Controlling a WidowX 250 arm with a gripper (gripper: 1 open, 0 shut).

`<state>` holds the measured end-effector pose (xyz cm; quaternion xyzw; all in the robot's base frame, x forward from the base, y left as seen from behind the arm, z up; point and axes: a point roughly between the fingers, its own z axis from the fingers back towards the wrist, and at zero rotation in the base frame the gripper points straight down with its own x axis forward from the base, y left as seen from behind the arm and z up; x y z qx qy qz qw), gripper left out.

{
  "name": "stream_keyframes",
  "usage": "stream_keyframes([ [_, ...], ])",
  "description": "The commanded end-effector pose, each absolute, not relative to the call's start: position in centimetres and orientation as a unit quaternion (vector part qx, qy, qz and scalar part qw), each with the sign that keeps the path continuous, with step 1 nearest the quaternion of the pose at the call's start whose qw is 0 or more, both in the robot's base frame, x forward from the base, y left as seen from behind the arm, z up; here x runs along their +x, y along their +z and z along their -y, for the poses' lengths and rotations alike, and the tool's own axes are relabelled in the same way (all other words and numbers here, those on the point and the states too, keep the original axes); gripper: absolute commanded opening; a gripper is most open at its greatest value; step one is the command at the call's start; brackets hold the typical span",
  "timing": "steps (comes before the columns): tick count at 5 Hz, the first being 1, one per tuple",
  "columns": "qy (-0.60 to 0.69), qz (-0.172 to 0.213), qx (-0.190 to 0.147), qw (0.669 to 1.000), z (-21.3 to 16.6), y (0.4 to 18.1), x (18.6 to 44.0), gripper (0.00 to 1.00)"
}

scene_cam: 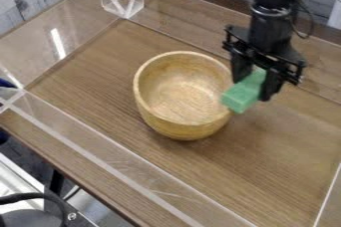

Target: Remove the green block from inside the brown bowl and put it on the table

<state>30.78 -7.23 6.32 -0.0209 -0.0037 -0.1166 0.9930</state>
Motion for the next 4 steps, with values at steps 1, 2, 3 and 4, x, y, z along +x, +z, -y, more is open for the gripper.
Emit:
stream_keyframes([
  [1,-0.119,0.025,-0.025,0.992,8.8,6.6,32.4,0.00],
  [2,-0.125,0.019,-0.028,0.992,9.2,5.6,32.7,0.00],
  [3,-0.128,0.014,-0.031,0.991,9.4,4.7,32.9,0.00],
  [4,-0.129,0.012,-0.032,0.991,9.3,4.1,33.0,0.00],
])
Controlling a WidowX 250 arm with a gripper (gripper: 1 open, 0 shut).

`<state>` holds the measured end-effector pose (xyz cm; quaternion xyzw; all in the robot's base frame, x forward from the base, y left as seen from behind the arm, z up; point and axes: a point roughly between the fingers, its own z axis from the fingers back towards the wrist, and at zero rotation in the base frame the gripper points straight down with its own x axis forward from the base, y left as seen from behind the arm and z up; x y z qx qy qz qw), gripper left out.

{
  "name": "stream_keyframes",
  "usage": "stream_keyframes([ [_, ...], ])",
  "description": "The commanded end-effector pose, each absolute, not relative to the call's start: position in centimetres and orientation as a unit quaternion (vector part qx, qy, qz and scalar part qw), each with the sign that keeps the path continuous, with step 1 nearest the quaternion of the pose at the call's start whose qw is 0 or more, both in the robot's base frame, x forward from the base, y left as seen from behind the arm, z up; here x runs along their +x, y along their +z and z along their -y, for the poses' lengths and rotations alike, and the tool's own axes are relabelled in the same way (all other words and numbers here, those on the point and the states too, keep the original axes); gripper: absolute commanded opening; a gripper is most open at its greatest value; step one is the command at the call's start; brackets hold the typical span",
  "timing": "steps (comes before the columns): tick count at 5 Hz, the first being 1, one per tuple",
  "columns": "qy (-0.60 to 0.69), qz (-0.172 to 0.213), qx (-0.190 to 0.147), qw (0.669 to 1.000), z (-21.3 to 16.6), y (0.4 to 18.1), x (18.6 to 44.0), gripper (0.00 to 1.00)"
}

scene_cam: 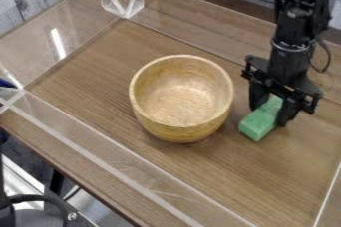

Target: Remove the green block from inside the brown bowl and put it on the table

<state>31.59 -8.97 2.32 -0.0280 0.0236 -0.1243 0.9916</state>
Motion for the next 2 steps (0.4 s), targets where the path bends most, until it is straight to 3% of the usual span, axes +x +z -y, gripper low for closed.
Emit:
stream_keyframes([
  [1,-0.130,0.011,-0.034,0.991,9.24,3.79,32.95,0.00],
  [2,-0.131,0.010,-0.035,0.991,9.11,3.46,32.88,0.00],
])
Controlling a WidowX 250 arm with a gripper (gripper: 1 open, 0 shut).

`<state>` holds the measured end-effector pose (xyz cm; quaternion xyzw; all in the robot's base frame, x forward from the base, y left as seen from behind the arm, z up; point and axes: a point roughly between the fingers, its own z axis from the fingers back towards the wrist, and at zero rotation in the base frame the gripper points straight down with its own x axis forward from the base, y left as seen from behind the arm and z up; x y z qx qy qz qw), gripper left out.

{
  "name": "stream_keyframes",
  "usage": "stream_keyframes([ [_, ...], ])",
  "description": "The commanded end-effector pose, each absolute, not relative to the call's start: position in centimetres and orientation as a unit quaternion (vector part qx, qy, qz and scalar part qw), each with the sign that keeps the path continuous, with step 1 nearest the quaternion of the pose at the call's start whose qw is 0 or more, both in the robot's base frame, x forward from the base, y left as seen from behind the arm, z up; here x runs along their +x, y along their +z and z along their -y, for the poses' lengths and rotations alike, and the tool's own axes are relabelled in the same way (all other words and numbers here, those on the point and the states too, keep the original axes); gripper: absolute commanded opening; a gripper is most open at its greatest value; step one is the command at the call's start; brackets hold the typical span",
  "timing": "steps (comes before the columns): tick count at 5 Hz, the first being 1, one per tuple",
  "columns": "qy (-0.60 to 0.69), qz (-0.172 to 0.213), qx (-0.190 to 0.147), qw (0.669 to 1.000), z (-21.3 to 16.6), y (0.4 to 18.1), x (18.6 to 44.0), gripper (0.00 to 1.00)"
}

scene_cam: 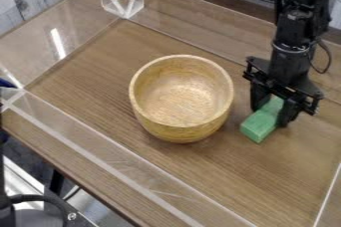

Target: Remove the green block from inside the brown bowl and put it on the table

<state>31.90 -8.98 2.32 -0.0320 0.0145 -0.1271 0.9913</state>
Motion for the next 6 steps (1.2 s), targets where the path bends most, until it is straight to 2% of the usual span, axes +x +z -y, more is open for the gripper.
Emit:
stream_keyframes([
  [1,-0.132,0.008,-0.036,0.991,8.95,3.09,32.85,0.00],
  [6,-0.131,0.000,-0.037,0.991,8.01,2.31,32.53,0.00],
])
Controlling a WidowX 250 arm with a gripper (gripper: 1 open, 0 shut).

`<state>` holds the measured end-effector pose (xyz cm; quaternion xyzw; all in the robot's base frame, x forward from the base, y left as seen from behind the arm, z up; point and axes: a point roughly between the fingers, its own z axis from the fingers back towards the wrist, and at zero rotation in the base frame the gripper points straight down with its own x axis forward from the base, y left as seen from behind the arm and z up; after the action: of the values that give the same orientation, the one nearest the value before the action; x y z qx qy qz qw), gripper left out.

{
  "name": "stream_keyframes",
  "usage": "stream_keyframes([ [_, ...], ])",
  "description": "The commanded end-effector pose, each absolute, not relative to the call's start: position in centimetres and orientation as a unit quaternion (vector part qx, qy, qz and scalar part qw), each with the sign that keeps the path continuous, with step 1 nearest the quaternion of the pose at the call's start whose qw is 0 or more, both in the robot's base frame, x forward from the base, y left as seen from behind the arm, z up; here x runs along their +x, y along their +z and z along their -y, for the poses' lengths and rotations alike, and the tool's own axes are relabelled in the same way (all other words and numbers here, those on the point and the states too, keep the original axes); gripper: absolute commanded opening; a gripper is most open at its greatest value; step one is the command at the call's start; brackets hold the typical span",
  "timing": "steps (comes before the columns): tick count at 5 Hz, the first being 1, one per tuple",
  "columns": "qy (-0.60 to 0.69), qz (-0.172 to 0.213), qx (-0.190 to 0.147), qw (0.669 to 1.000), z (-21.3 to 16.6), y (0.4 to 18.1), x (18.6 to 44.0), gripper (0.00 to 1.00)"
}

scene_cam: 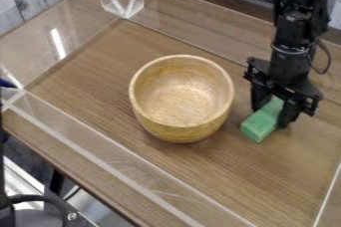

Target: Remove the green block from inside the brown bowl and put it on the table

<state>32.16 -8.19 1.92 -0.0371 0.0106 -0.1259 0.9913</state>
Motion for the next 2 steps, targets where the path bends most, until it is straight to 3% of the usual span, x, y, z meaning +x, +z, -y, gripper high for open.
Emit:
stream_keyframes([
  [1,-0.131,-0.001,-0.037,0.991,7.81,2.31,32.46,0.00],
  [2,-0.130,-0.003,-0.038,0.991,7.62,2.31,32.39,0.00],
])
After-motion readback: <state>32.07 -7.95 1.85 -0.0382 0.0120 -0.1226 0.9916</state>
